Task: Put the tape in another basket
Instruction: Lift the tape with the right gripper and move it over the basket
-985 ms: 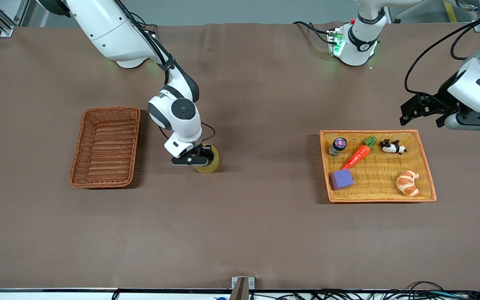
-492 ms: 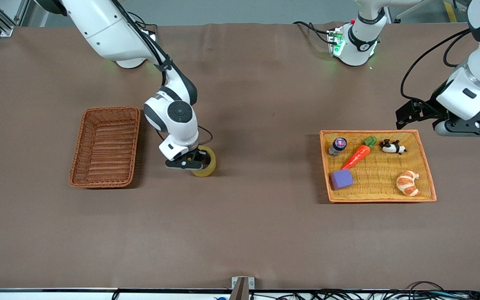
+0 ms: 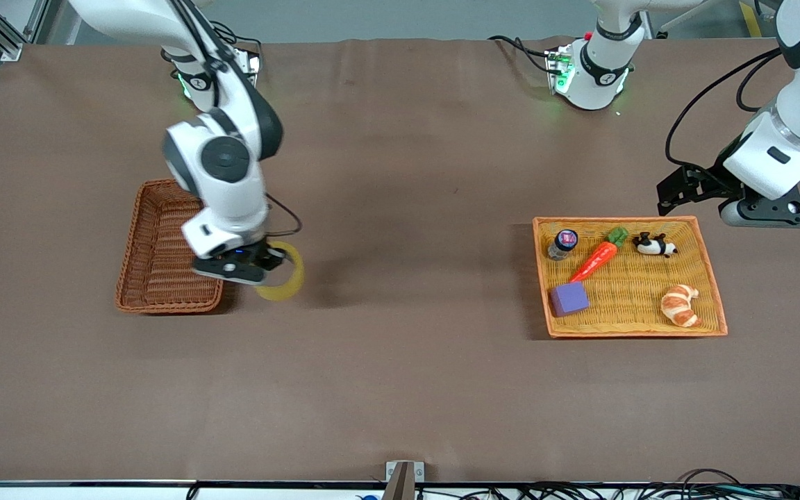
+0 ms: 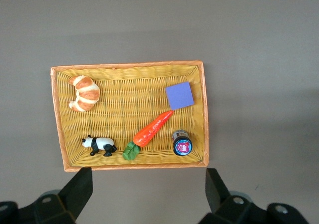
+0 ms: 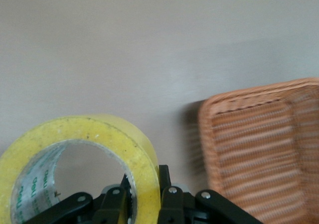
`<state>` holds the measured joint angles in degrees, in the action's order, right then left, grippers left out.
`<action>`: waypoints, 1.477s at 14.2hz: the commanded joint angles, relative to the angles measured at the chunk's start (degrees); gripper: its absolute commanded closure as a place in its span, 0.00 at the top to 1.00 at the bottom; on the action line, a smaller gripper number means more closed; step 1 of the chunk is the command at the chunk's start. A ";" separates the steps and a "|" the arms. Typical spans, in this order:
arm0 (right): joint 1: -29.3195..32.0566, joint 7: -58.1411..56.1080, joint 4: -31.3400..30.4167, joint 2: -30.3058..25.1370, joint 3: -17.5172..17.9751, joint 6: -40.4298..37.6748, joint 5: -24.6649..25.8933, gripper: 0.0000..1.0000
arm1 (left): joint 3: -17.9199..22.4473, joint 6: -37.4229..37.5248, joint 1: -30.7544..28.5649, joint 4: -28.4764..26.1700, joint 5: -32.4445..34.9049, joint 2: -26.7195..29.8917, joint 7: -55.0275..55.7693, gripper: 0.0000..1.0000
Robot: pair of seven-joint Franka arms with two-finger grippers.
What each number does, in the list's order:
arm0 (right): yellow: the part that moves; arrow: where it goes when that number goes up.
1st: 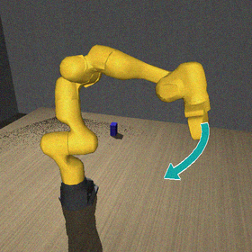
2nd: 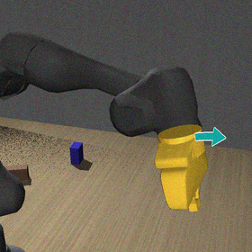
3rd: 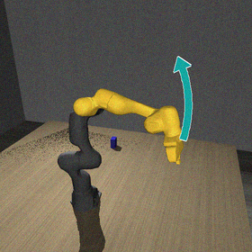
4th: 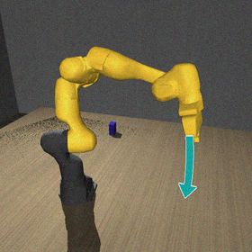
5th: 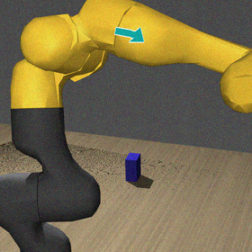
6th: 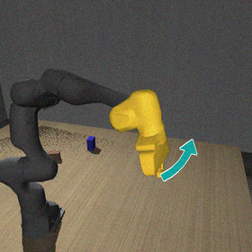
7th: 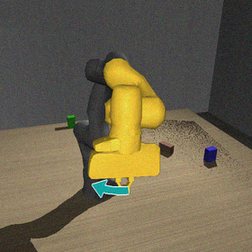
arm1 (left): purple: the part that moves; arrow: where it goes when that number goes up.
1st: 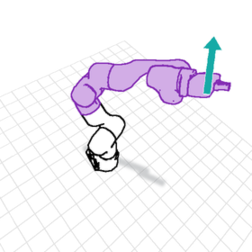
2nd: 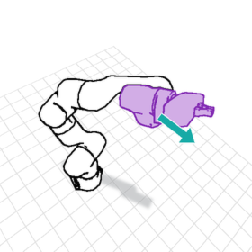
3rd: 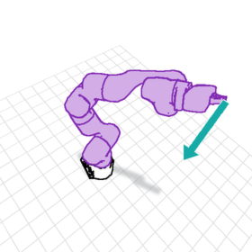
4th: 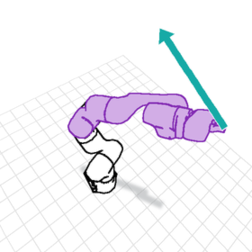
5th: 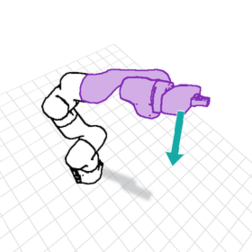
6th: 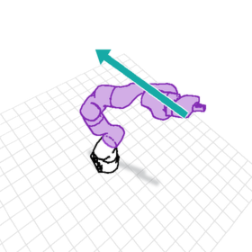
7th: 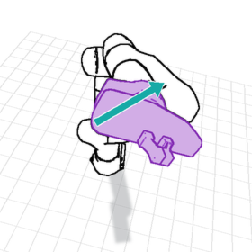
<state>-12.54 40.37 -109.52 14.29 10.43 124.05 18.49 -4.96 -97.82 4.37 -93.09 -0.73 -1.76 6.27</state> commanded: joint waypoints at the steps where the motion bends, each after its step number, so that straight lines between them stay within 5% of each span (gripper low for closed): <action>1: 6.72 -13.61 -2.72 -6.28 0.73 -3.62 -6.42 0.00 | -0.23 0.17 -0.24 0.37 1.08 0.35 -0.38 1.00; 4: 12.08 -26.10 -4.03 -9.19 -0.76 -6.28 -7.94 0.00 | -0.23 0.17 -0.24 0.46 1.08 0.44 -0.29 1.00; 7: 13.06 -35.78 -6.92 -9.72 -5.94 -4.35 -9.69 0.00 | -0.23 0.17 -0.07 0.46 1.08 0.61 0.68 1.00; 10: 13.06 -43.33 -19.27 -10.51 -11.91 12.80 -9.78 0.00 | -0.23 0.17 -0.06 0.55 1.08 1.05 0.76 1.00; 15: 13.68 -44.59 -36.09 -9.98 -12.46 33.94 -9.78 0.02 | -0.23 1.31 -0.07 0.54 0.99 1.05 0.59 1.00; 21: 14.20 -45.03 -38.93 -7.09 -12.90 40.91 -9.61 0.09 | -0.31 2.72 0.55 0.20 0.82 1.93 0.76 1.00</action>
<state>0.87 -3.06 -146.81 7.05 -2.70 162.45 9.95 -5.06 -96.15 4.80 -92.73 -0.73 -0.85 6.48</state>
